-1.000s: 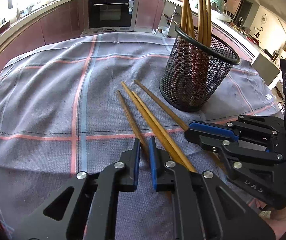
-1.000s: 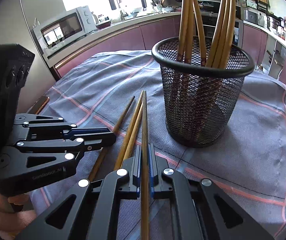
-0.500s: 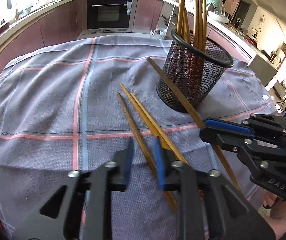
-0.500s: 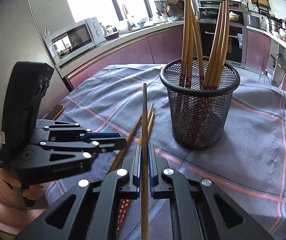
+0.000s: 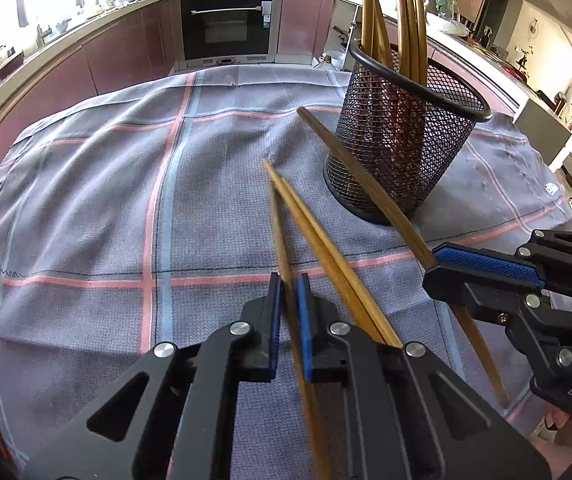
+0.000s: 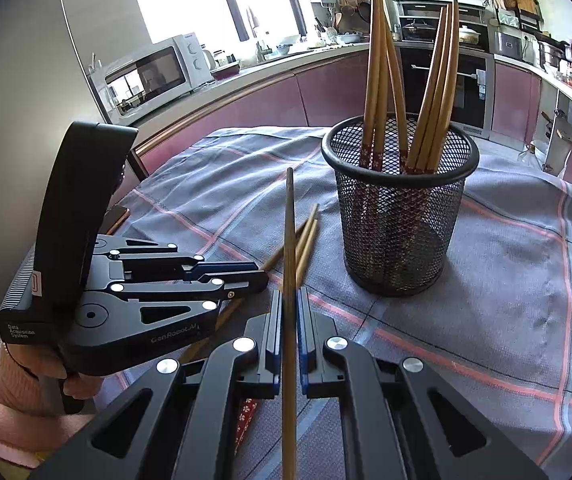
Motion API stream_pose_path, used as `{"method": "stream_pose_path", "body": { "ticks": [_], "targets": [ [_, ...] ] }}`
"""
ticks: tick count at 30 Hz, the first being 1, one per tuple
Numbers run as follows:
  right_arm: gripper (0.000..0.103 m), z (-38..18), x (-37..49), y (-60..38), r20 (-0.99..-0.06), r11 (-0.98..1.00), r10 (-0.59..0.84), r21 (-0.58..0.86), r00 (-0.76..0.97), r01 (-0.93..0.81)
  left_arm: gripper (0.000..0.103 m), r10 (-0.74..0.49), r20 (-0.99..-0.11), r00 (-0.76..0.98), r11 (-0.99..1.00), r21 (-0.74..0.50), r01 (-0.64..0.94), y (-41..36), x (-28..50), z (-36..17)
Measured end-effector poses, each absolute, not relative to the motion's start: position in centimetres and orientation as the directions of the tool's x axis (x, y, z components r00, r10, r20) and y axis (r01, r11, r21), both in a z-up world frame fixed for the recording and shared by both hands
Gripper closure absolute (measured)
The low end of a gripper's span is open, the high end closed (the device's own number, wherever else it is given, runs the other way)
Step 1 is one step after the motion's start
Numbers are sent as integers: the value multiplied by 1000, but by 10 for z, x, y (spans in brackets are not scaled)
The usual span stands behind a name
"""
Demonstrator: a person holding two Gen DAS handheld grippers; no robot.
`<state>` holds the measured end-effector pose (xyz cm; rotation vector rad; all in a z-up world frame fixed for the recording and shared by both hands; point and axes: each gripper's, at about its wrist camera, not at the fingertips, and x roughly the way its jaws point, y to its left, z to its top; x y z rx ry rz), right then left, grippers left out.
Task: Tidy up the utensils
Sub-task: 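Close the left gripper on a chopstick and lift while the right gripper grasps another, then carry the left gripper's chopstick upright to the mesh cup while the right gripper carries its own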
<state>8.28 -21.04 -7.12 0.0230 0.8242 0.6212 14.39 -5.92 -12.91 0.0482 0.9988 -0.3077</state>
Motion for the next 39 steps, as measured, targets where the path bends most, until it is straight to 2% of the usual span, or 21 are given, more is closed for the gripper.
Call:
{"method": "stream_pose_path", "body": {
  "ticks": [10,39],
  "targets": [
    [98,-58,76,-217,-643,815,546,258,537,-520,96,-269,-806,526,953,-144,267,-45,132,-111],
    [98,-8,71,-254,-499,816,573,276,649,-508,96,-470,-619,629,880,-270,391,-26,92,-13]
  ]
}}
